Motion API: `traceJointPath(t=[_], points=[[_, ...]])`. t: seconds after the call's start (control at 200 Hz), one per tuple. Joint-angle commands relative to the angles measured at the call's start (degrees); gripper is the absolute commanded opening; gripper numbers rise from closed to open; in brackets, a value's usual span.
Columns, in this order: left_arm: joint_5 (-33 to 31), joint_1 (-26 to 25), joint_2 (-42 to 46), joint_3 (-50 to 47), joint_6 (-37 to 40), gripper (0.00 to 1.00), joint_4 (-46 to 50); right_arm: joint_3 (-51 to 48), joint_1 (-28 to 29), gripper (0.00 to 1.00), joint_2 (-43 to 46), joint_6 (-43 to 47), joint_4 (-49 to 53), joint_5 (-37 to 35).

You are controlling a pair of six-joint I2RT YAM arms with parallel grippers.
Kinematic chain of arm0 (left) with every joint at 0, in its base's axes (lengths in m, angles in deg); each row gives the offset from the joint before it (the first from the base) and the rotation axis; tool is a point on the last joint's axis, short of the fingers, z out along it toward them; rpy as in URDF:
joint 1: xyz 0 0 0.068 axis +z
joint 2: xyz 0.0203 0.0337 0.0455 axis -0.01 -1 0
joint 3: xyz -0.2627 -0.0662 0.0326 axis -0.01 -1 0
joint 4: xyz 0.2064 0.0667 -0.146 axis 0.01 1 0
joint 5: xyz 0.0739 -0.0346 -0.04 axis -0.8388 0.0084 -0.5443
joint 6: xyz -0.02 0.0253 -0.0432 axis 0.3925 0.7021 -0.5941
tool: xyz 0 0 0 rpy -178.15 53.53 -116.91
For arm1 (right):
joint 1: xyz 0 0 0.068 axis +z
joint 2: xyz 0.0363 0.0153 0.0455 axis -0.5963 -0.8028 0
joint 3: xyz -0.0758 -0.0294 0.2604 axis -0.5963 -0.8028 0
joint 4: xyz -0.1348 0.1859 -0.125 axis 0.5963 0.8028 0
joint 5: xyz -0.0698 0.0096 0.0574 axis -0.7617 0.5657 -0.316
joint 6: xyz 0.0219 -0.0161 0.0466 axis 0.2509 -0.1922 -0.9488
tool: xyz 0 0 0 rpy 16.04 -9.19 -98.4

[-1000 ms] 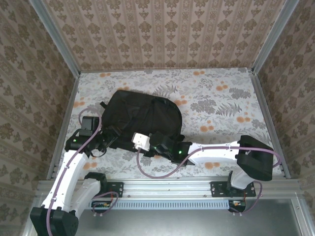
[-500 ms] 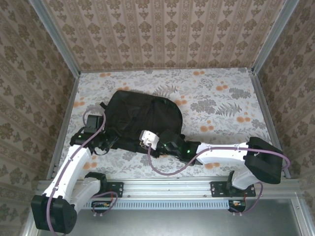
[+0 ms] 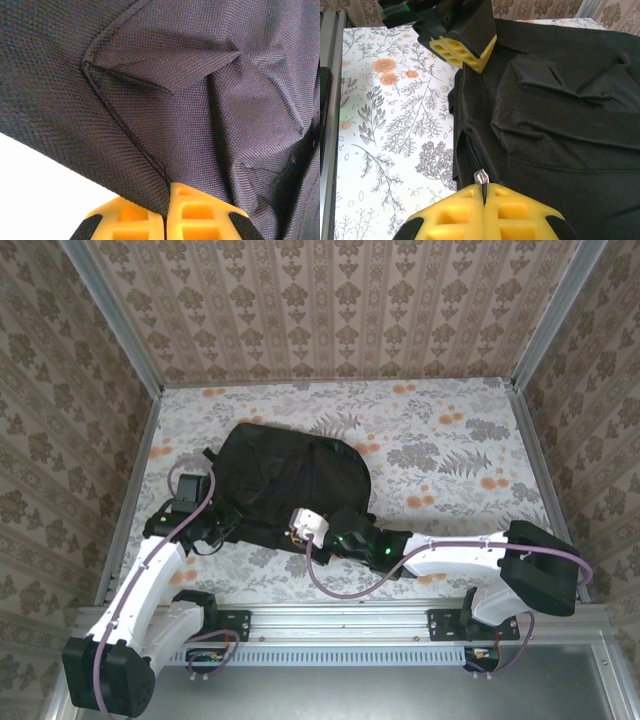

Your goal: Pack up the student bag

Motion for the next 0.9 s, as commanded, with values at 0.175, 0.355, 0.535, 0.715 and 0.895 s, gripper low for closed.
traceJointPath(t=[0.175, 0.355, 0.535, 0.715, 0.895], points=[[-4.0, -0.1, 1.5, 0.8, 3.5, 0.00, 0.4, -3.3, -1.3, 0.00, 6.5, 0.4, 0.1, 0.2], [-4.6, -0.1, 1.1, 0.7, 3.9, 0.00, 0.7, -4.5, -2.5, 0.00, 8.3, 0.9, 1.1, 0.6], [-4.7, -0.2, 0.8, 1.5, 4.6, 0.00, 1.0, -6.1, -4.3, 0.00, 10.7, 1.8, 3.1, 0.1], [-5.3, -0.6, -0.4, 3.1, 5.9, 0.00, 1.3, -8.4, -6.7, 0.00, 16.0, 1.8, 5.0, 0.4], [-5.9, -1.5, -4.6, 5.6, 8.9, 0.00, -0.7, -7.7, -6.8, 0.00, 17.0, 0.9, 8.6, 7.6]])
